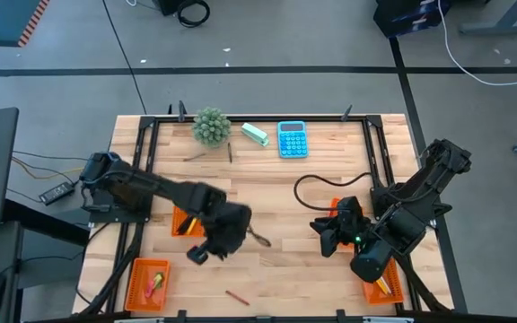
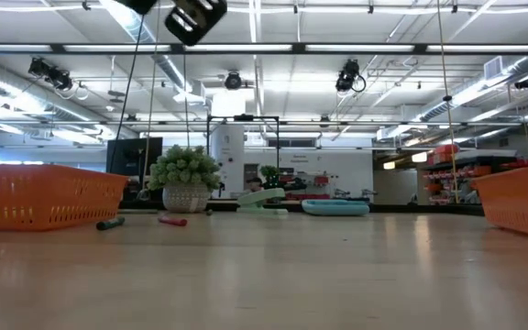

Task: Sort crayons/erasers/pens/pencils in bins
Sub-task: Put the bottom red crayon into the top right orange basket

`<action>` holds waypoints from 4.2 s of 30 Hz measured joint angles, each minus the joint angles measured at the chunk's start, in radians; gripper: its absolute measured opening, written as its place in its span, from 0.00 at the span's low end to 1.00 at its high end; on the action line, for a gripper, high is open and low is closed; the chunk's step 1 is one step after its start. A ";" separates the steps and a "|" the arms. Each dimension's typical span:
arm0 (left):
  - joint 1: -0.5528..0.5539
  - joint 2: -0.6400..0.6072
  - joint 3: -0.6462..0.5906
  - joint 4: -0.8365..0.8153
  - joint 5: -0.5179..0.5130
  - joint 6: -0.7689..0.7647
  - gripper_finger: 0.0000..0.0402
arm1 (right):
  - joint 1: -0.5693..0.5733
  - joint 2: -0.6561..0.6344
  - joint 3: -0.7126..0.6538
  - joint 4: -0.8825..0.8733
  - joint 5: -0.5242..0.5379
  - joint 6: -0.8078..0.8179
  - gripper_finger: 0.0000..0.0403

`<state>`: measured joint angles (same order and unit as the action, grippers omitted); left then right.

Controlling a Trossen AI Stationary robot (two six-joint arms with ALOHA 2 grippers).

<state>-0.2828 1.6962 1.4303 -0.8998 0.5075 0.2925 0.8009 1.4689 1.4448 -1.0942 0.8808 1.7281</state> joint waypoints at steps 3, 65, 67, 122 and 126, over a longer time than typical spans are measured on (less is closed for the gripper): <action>-0.046 0.007 0.000 0.061 -0.049 -0.106 0.18 | 0.000 0.000 -0.040 0.001 -0.004 0.020 0.29; -0.495 0.011 0.001 0.171 -0.559 -0.728 0.43 | 0.048 0.000 -0.202 0.083 -0.091 0.298 0.29; -0.529 0.018 0.001 0.193 -0.599 -0.733 0.42 | 0.038 0.000 -0.202 0.083 -0.094 0.298 0.29; -0.507 0.560 0.539 -0.161 -0.575 -0.700 0.32 | -0.006 0.000 -0.209 0.098 -0.009 -0.007 0.29; -0.499 0.560 0.539 -0.138 -0.598 -0.697 0.31 | -0.006 0.000 -0.209 0.098 0.001 -0.018 0.29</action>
<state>-0.7815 2.2562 1.9694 -1.0376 -0.0903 -0.4044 0.7944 1.4693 1.2362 -0.9966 0.8823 1.7100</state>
